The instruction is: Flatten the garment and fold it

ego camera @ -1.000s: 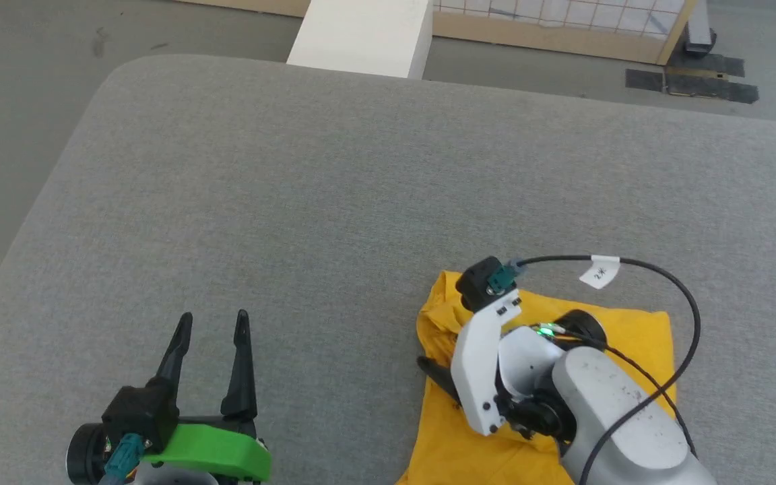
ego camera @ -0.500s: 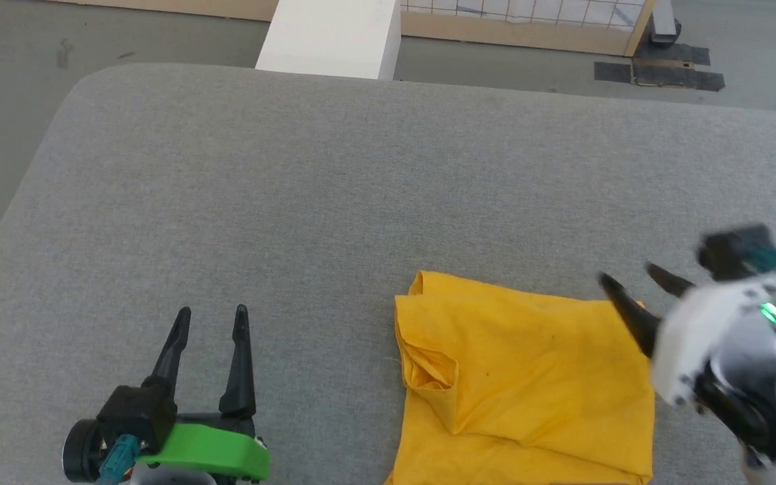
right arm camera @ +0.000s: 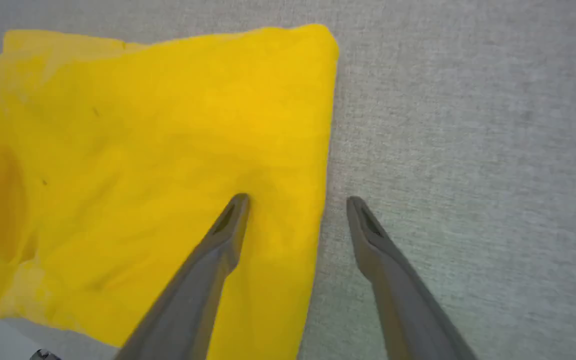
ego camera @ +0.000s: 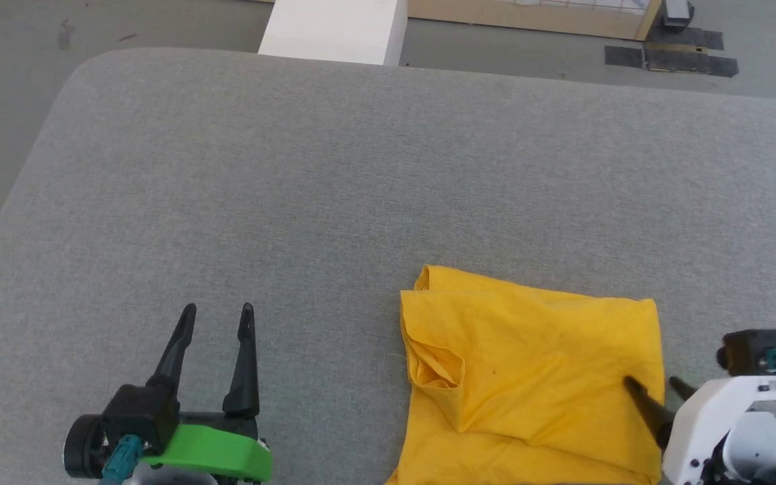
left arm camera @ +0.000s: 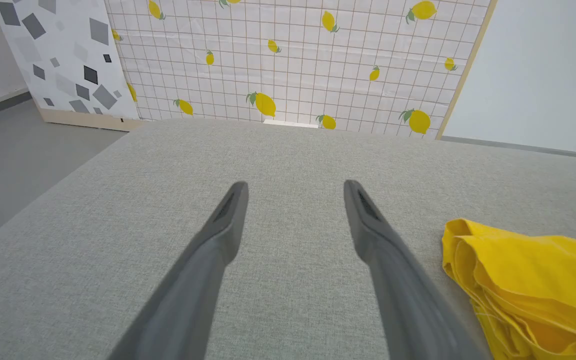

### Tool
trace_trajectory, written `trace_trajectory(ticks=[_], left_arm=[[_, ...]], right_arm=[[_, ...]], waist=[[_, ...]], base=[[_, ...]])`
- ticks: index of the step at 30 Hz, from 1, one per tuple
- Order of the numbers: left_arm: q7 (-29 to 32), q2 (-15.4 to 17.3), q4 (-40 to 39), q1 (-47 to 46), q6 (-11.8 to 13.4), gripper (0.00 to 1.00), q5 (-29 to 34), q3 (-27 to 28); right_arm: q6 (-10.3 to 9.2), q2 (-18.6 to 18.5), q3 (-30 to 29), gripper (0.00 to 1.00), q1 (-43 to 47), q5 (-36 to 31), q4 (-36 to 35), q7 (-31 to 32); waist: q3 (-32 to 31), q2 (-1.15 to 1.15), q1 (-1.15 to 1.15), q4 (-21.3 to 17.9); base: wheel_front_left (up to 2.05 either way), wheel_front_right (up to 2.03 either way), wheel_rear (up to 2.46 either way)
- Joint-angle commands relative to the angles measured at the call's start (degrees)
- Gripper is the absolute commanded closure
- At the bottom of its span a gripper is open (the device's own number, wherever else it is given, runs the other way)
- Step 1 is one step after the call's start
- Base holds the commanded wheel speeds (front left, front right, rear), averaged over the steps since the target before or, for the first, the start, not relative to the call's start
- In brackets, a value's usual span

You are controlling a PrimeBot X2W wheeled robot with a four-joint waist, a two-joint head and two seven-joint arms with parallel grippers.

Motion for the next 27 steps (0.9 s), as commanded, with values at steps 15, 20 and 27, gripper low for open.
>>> trace_trajectory(ticks=[15,20,27], left_arm=[[0.92,1.44,-1.94,-2.19,0.84,0.00,1.58,-0.41],[1.07,1.94,-2.29,-2.36,1.05,0.00,1.75,-0.22],[1.56,2.74,-2.89,-2.69,1.16,0.00,1.83,-0.03]], right_arm=[[-0.08,2.57,0.87,1.00,-3.91,0.81,7.67,-3.21],[-0.08,1.14,1.28,1.00,-6.51,0.86,6.81,-4.45],[-0.08,-5.17,3.71,1.00,-12.43,-0.70,7.16,-3.69]], waist=[[-0.40,0.00,0.00,-0.78],[-1.35,0.00,0.00,-3.23],[-1.30,0.00,0.00,-8.06]], base=[[0.00,0.00,0.00],[0.00,0.00,0.00],[0.00,0.00,0.00]])
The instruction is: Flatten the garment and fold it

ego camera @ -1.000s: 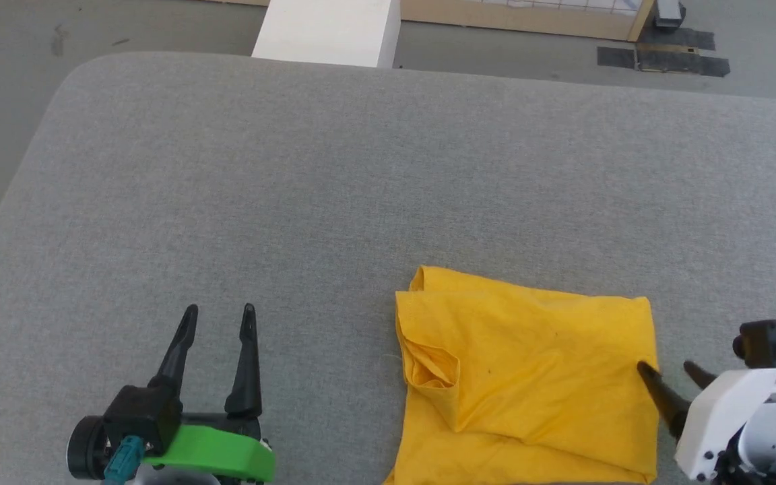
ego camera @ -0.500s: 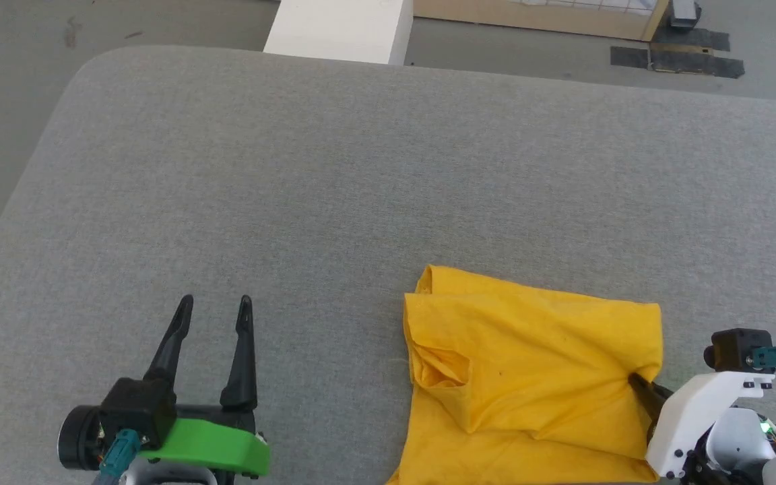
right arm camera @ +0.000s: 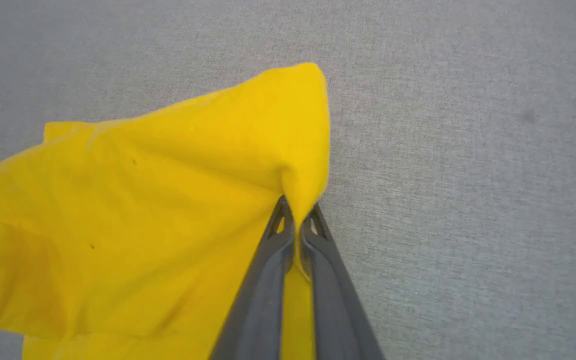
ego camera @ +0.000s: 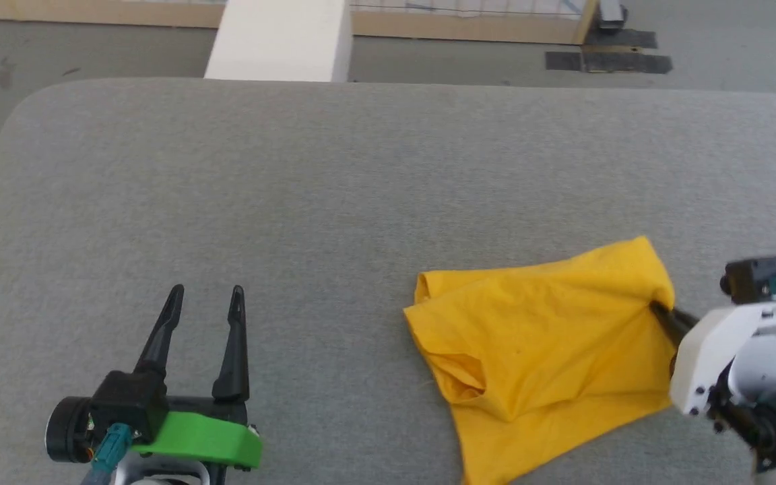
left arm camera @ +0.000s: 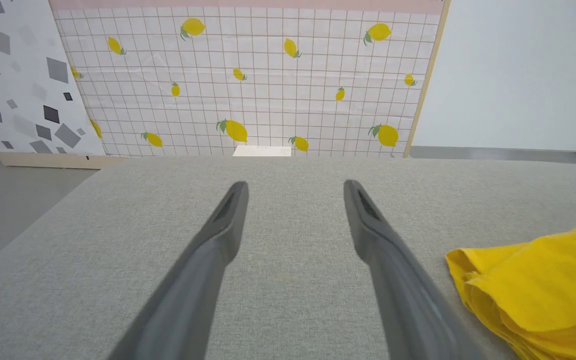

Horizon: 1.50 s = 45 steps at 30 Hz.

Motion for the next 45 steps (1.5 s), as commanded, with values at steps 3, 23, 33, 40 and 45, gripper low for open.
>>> trace_trajectory(ticks=[3,23,33,40,45], left_arm=[[0.45,0.66,-0.67,-2.03,0.00,0.00,1.05,-0.07],[5.54,5.22,-5.88,-15.01,-0.45,0.00,6.81,0.30],[7.14,7.12,-9.13,-19.44,-0.22,0.00,9.91,0.42],[6.56,7.15,-10.92,-20.48,0.27,0.00,10.61,0.51],[6.22,6.58,-11.22,-20.65,0.08,0.00,9.25,0.61]], right_arm=[[-0.08,-4.25,1.99,1.00,-4.68,-0.78,0.64,0.86],[-0.08,-26.71,1.10,1.00,-24.72,-3.34,10.41,-1.99],[-0.08,-29.11,-4.91,1.00,-26.36,-7.25,15.86,-6.28],[-0.08,-27.30,-7.71,1.00,-26.45,-11.45,20.39,-8.13],[-0.08,-26.23,-10.10,0.62,-26.92,-13.66,22.59,-8.60]], waist=[[1.08,0.00,0.00,-4.36],[18.59,0.00,0.00,-11.60],[26.13,0.00,0.00,-12.13],[28.62,0.00,0.00,-11.85],[29.26,0.00,0.00,-11.69]], base=[[0.00,0.00,0.00],[0.00,0.00,0.00],[0.00,0.00,0.00],[0.00,0.00,0.00],[0.00,0.00,0.00]])
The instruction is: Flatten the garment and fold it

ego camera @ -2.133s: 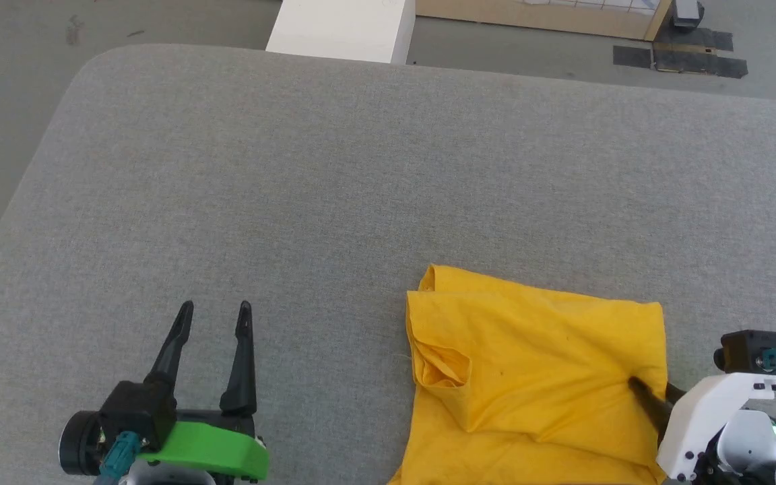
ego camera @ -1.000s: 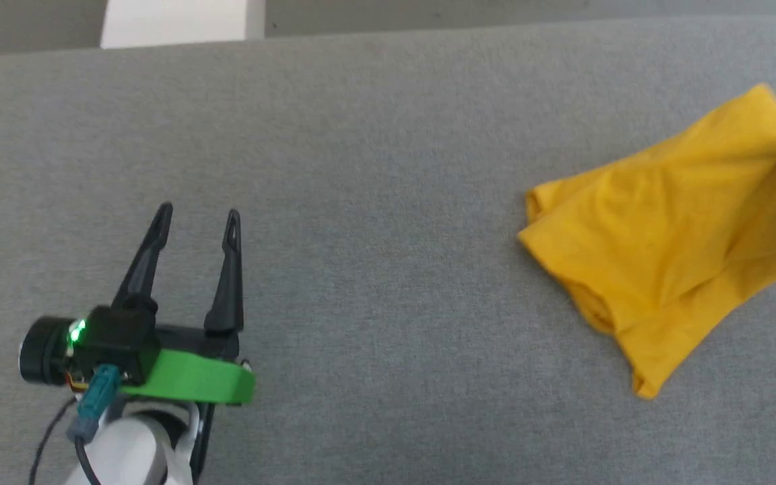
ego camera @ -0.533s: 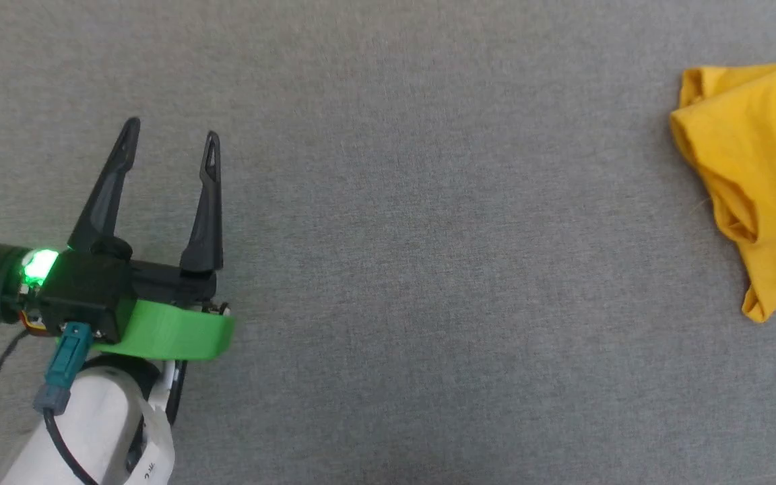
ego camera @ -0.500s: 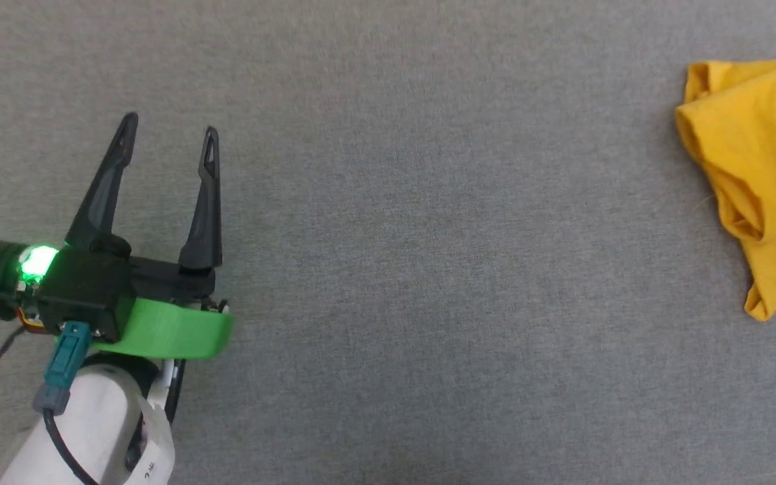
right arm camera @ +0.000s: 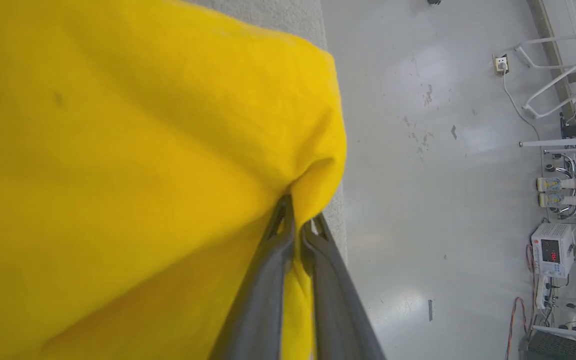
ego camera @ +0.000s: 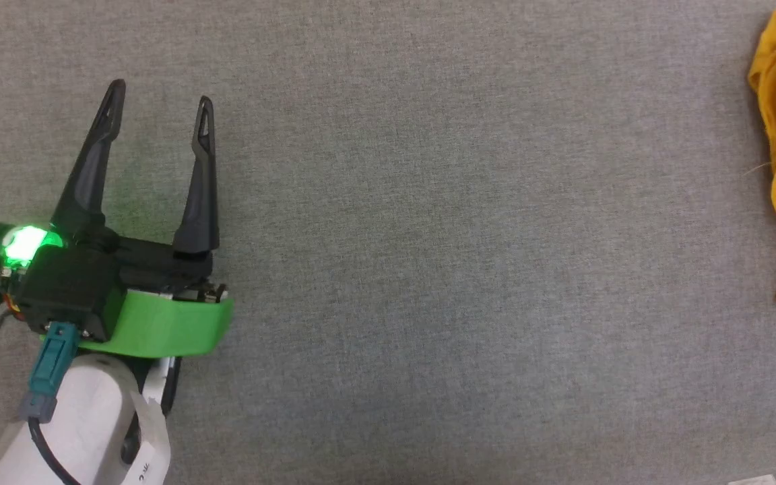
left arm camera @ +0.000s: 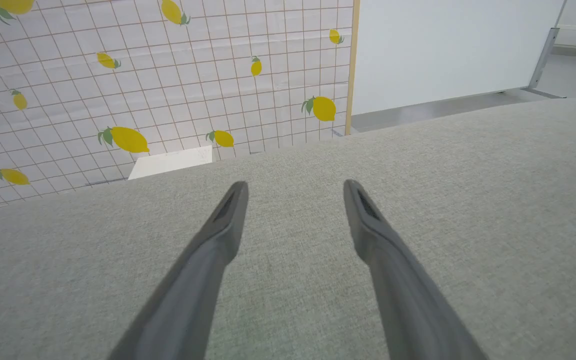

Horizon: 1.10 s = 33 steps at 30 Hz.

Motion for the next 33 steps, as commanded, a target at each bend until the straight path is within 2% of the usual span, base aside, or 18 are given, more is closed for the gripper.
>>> trace_trajectory(ticks=[1,2,14,19,26,33], left_arm=[[-0.36,-0.20,-0.27,-0.99,-0.26,0.00,-0.78,0.03],[-0.58,-0.42,-0.16,-1.02,-0.35,0.00,-1.18,0.02],[-4.80,-3.48,4.92,2.16,-0.03,0.00,-5.24,0.11],[-6.09,-4.44,7.42,4.95,-0.09,0.00,-6.63,-0.23],[-7.26,-6.07,8.95,10.57,0.58,0.00,-9.15,-0.06],[-7.50,-5.69,9.30,14.73,0.50,0.00,-11.00,0.48]], right_arm=[[-0.11,0.23,-0.70,0.41,-1.36,-0.67,0.49,-0.13],[-0.11,0.23,-0.96,0.00,-1.48,-0.99,0.52,-0.32],[-0.11,-0.42,0.15,0.00,-0.37,-1.64,-0.97,-1.09],[-0.11,1.15,1.39,0.00,2.42,-0.02,-4.31,-1.86],[-0.11,8.82,2.74,0.00,9.78,3.76,-14.92,-4.36],[-0.11,17.85,2.48,0.00,17.52,4.52,-27.98,-8.30]], waist=[[0.09,0.00,-0.02,0.16],[-0.08,0.00,-0.02,0.27],[-9.49,0.00,-0.02,2.30],[-15.64,0.00,-0.02,3.64],[-24.10,0.00,-0.02,5.94],[-28.56,0.00,-0.02,8.04]], base=[[0.00,0.00,0.00],[0.00,0.00,0.00],[0.00,0.00,0.00],[0.00,0.00,0.00],[0.00,0.00,0.00],[0.00,0.00,0.00]])
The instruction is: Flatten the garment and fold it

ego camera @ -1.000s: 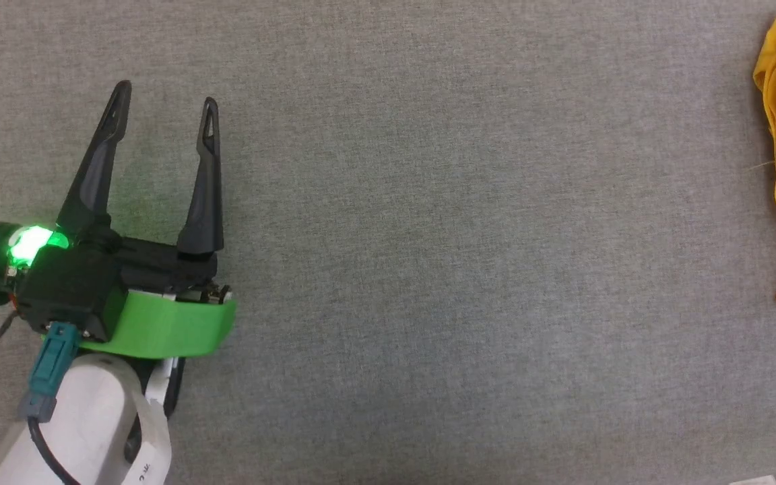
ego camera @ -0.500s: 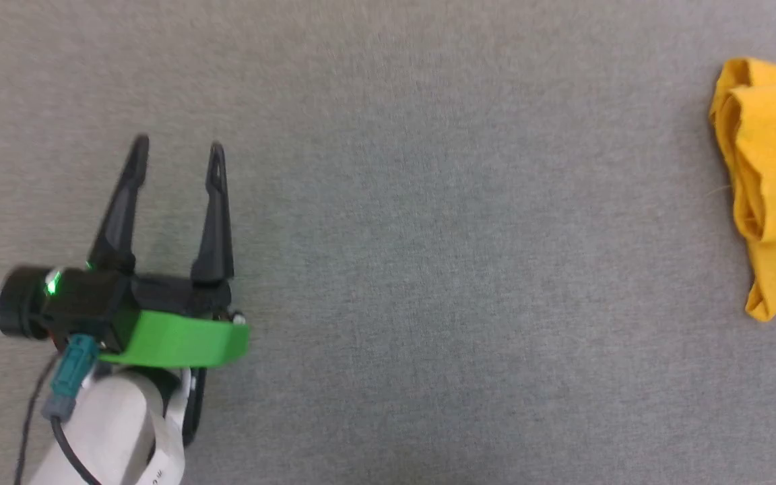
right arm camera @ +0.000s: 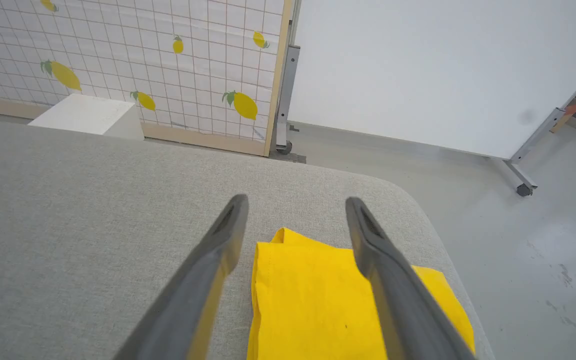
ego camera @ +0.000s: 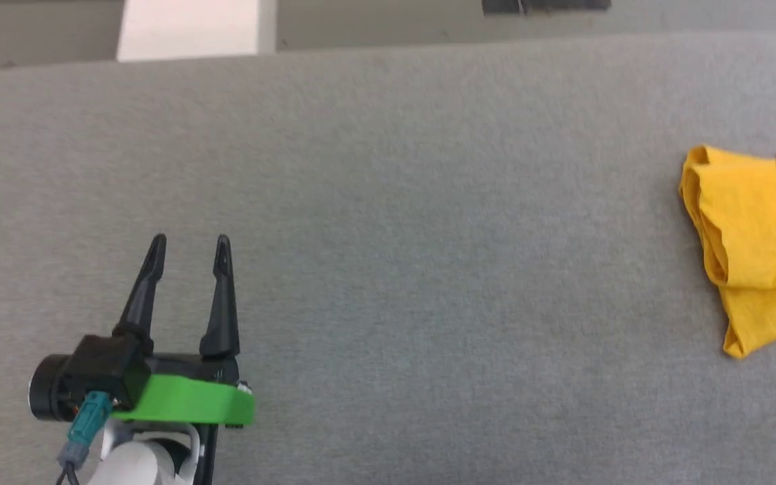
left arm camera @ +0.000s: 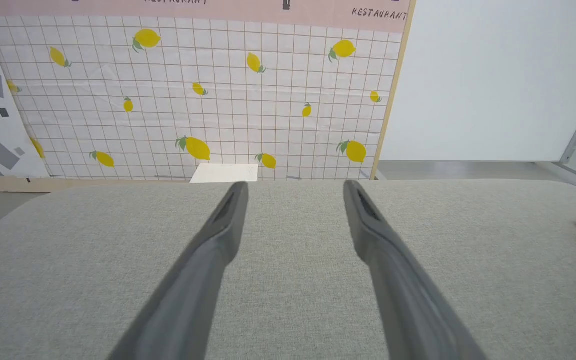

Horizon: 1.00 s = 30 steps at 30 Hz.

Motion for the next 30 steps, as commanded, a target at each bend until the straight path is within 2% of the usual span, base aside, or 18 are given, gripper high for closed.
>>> trace_trajectory(ticks=[1,8,16,24,30], left_arm=[[-0.45,0.33,0.14,1.00,0.21,0.00,-0.29,0.24],[-0.84,-0.45,0.98,4.38,0.38,0.00,-1.04,-0.29],[-1.61,-3.10,3.79,7.03,-1.09,0.00,-0.31,-1.12],[-1.70,-6.53,7.13,8.91,-4.41,0.00,1.08,0.60],[-1.71,-8.50,8.27,10.15,-6.60,0.00,2.63,2.42]], right_arm=[[-0.10,1.67,-0.19,0.00,1.76,-0.50,-2.11,-1.20],[-0.10,9.18,-0.19,0.00,9.53,-4.90,-10.04,-6.56],[-0.10,16.42,-0.11,0.00,18.48,-10.20,-11.78,-13.63],[-0.10,18.63,-1.85,0.00,23.29,-15.11,-6.75,-19.81],[-0.10,18.71,-1.87,0.00,24.01,-12.30,-2.56,-21.50]], waist=[[-4.68,0.00,0.00,3.18],[-7.57,0.00,0.00,5.03],[-9.84,0.00,0.00,6.92],[-11.74,0.00,0.00,7.90],[-12.24,0.00,0.00,7.91]], base=[[0.00,0.00,0.00],[0.00,0.00,0.00],[0.00,0.00,0.00],[0.00,0.00,0.00],[0.00,0.00,0.00]])
